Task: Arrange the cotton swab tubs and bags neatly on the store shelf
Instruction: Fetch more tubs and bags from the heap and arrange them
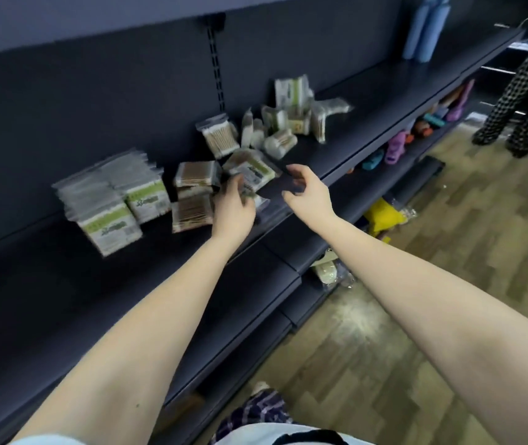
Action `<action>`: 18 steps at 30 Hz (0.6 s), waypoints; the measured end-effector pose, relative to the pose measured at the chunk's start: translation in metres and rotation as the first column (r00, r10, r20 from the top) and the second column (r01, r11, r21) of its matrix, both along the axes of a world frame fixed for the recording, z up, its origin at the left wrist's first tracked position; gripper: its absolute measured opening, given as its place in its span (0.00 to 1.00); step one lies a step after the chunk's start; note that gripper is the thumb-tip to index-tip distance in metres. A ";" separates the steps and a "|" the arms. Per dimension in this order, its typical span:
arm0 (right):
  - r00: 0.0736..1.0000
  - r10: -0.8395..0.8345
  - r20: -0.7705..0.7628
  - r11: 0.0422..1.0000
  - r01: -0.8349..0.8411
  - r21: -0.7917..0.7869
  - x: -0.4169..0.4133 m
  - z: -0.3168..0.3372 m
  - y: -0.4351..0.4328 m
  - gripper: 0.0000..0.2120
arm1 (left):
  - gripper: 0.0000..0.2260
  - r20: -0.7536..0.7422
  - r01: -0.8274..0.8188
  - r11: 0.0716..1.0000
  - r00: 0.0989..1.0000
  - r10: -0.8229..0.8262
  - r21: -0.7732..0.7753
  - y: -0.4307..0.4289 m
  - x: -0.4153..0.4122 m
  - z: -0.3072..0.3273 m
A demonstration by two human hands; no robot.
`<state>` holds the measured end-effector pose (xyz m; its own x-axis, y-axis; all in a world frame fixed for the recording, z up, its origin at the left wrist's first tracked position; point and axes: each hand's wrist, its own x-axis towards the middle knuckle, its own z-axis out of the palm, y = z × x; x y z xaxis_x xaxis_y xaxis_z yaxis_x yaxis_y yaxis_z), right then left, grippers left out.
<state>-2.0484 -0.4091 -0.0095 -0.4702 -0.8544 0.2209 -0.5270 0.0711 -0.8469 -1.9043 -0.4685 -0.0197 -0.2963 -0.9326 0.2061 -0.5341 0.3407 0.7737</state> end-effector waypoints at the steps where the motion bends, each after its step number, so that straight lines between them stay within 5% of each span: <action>1: 1.000 -0.010 0.006 1.000 0.010 -0.001 -0.006 -0.003 -0.003 0.24 | 0.21 0.031 0.006 1.000 1.000 -0.005 -0.016 -0.008 -0.006 -0.001; 7: 0.999 -0.049 0.004 0.999 0.049 0.000 -0.045 -0.009 -0.034 0.24 | 0.28 0.235 0.026 0.993 0.972 0.002 -0.118 -0.061 -0.044 -0.003; 12: 1.000 -0.018 -0.021 1.000 0.018 0.006 -0.064 -0.004 -0.080 0.24 | 0.32 0.304 0.044 0.999 0.951 -0.045 0.009 -0.103 -0.058 -0.004; 15: 0.999 0.048 -0.026 0.993 -0.045 0.111 -0.063 -0.005 -0.108 0.24 | 0.24 0.253 0.115 0.993 0.960 -0.121 0.039 -0.116 -0.062 0.005; 18: 0.981 0.185 -0.060 0.947 -0.162 0.278 -0.060 -0.011 -0.125 0.24 | 0.29 0.345 0.168 0.984 0.921 -0.180 0.064 -0.128 -0.066 0.014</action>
<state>-2.1086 -0.5336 -0.0201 -0.2989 -0.9543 0.0027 -0.6204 0.1921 -0.7604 -1.9706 -0.5967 -0.0059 -0.5019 -0.8644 0.0311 -0.7061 0.4302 0.5625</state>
